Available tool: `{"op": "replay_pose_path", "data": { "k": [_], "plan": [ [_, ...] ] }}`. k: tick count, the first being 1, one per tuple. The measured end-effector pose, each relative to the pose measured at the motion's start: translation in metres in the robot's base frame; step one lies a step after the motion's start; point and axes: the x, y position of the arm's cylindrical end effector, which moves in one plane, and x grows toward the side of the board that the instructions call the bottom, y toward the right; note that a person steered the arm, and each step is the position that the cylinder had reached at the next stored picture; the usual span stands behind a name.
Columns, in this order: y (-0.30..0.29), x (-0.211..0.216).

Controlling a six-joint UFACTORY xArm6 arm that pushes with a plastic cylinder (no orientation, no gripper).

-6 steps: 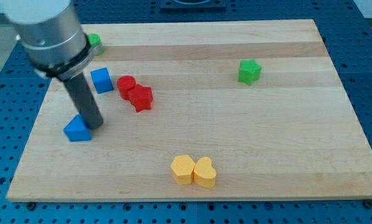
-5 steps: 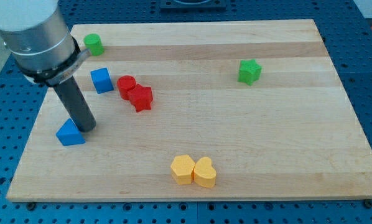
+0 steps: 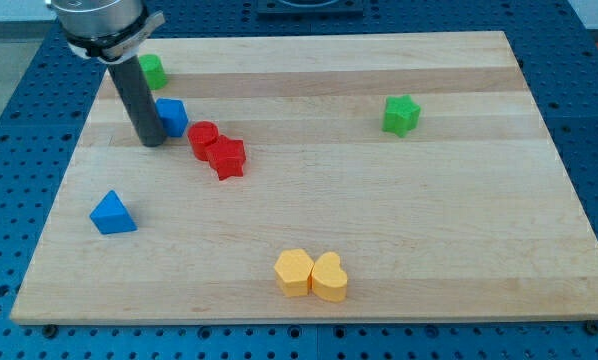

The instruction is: Push the blue cube towards top center

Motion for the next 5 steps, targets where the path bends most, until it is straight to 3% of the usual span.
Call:
{"op": "replay_pose_path", "data": {
  "k": [2, 5],
  "plan": [
    [0.009, -0.028],
    [0.067, -0.072]
  ]
}}
